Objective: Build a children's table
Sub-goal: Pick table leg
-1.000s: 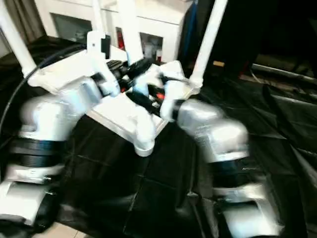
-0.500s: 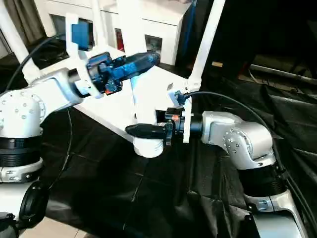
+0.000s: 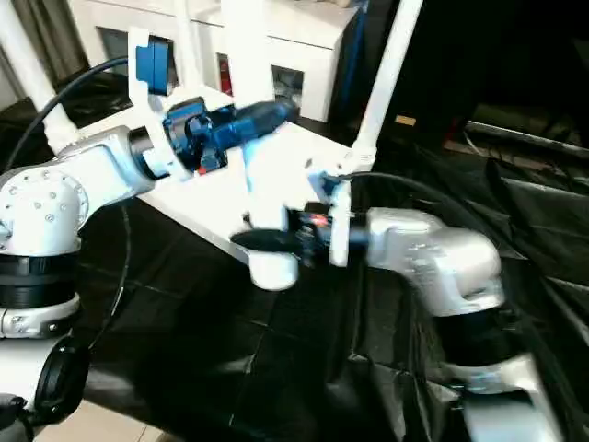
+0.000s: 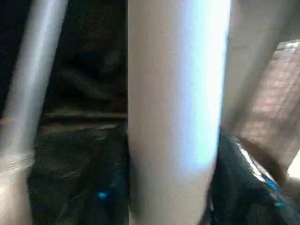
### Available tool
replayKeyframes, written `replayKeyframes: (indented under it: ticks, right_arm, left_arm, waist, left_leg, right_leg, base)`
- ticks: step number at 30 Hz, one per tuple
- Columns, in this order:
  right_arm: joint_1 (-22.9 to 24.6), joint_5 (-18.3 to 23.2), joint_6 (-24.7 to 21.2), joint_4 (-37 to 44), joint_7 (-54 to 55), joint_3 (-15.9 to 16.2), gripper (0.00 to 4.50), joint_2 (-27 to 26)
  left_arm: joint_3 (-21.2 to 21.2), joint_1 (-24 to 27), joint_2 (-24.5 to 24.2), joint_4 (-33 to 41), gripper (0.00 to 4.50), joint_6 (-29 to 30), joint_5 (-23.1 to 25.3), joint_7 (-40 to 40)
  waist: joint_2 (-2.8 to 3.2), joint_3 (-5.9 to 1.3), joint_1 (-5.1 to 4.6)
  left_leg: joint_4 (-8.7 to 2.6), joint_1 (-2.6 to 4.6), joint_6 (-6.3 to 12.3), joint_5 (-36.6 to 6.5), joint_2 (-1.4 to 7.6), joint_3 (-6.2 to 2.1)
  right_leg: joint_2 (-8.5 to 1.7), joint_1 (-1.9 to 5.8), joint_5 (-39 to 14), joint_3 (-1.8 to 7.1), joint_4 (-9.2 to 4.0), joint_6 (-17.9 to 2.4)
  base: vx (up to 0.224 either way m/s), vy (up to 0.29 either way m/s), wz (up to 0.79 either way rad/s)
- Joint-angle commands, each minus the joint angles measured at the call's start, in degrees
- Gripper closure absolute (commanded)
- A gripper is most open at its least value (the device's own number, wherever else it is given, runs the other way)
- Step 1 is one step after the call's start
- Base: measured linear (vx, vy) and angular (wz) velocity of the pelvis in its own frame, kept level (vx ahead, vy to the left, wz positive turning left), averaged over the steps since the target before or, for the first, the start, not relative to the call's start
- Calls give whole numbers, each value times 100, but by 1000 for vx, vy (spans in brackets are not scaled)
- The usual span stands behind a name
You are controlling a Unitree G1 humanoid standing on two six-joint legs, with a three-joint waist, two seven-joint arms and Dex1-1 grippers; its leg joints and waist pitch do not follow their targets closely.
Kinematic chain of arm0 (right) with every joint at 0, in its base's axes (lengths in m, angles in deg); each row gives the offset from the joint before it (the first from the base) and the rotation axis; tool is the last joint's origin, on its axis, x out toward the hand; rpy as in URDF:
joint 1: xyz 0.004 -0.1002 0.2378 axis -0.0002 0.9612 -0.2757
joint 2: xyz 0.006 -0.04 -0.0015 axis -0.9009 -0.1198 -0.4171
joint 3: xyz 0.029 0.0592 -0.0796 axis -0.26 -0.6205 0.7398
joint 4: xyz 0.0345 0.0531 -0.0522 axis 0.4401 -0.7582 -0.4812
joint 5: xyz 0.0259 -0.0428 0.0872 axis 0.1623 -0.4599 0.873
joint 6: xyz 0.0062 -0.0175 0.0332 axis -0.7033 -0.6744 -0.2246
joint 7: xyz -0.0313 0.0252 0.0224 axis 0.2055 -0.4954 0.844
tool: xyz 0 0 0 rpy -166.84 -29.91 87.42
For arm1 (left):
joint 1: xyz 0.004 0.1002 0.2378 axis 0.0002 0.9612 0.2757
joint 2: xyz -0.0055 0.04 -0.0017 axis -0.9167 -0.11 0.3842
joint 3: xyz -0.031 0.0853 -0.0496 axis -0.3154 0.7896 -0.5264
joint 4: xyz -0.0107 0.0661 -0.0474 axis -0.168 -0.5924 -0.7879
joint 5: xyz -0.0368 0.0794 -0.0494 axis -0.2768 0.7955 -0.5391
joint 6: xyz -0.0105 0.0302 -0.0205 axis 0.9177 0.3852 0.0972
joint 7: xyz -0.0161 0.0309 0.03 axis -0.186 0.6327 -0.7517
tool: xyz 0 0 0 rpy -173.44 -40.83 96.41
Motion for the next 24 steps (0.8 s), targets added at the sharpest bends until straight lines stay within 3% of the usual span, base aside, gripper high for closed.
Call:
replayKeyframes:
  ticks: [1,2,5,6,8,10,14,15,16,21,24]
  right_arm:
    - [-140,-376,455,-158,639,-225,254,-172]
    - [-180,-553,638,-241,947,-225,254,-341]
    - [-221,-615,652,-319,1211,-270,255,-487]
    - [-254,-793,756,-391,1479,-234,255,-619]
    - [-294,-1191,1045,-482,1882,-59,256,-808]
    - [-321,-1328,1177,-528,2110,-25,256,-947]
    - [-349,-1560,1385,-621,2364,15,257,-1081]
    - [-351,-1578,1401,-627,2376,20,257,-1083]
    - [-355,-1604,1419,-637,2398,22,257,-1091]
    - [-364,-1756,1540,-699,2441,13,257,-1176]
    - [-380,-1779,1604,-745,2457,4,257,-1197]
  left_arm:
    - [349,-29,88,-199,187,-159,701,662]
    - [406,-42,194,-350,170,-341,1084,1163]
    - [412,-51,276,-485,147,-443,1282,1472]
    - [369,-48,412,-619,145,-627,1454,1808]
    - [111,-39,750,-765,144,-854,1493,2368]
    - [24,-53,893,-808,144,-967,1567,2613]
    - [-209,-165,1065,-978,178,-1250,1770,3102]
    - [-249,-175,1077,-984,178,-1282,1757,3123]
    - [-276,-177,1087,-980,206,-1302,1727,3114]
    - [-408,-161,1201,-939,218,-1300,1617,3159]
    - [-460,-157,1247,-929,247,-1328,1573,3179]
  waist:
    - [49,-475,6]
    - [39,-467,-3]
    - [37,-476,-13]
    - [59,-486,-18]
    - [38,-486,-28]
    - [25,-496,-33]
    - [22,-491,-37]
    - [-2,-491,-38]
    - [6,-488,-32]
    - [-9,-487,-36]
    - [-6,-479,-35]
  left_leg:
    - [-503,245,-582,-1591,246,-104]
    - [-509,229,-602,-1590,254,-112]
    - [-523,206,-603,-1539,237,-123]
    - [-515,211,-601,-1539,234,-120]
    - [-507,195,-609,-1518,229,-113]
    - [-504,177,-577,-1423,219,-118]
    - [-502,190,-485,-1432,227,-112]
    - [-500,198,-478,-1434,221,-109]
    - [-500,192,-458,-1426,222,-108]
    - [-500,186,-425,-1426,225,-105]
    - [-504,190,-419,-1475,225,-104]
  right_leg:
    - [-289,185,-1730,188,-459,-833]
    - [-284,188,-1693,192,-465,-799]
    - [-275,229,-1567,178,-452,-768]
    - [-267,224,-1490,179,-447,-768]
    - [-275,233,-1426,182,-456,-763]
    - [-278,256,-1324,176,-450,-796]
    - [-263,241,-1264,175,-451,-777]
    - [-263,241,-1310,174,-450,-756]
    - [-265,242,-1306,176,-453,-758]
    - [-264,241,-1258,176,-445,-804]
    - [-268,235,-1356,179,-461,-758]
  base:
    - [0,0,0]
    - [0,0,0]
    - [0,0,0]
    - [0,0,0]
    - [0,0,0]
    - [0,0,0]
    - [0,0,0]
    - [0,0,0]
    - [0,0,0]
    - [0,0,0]
    - [0,0,0]
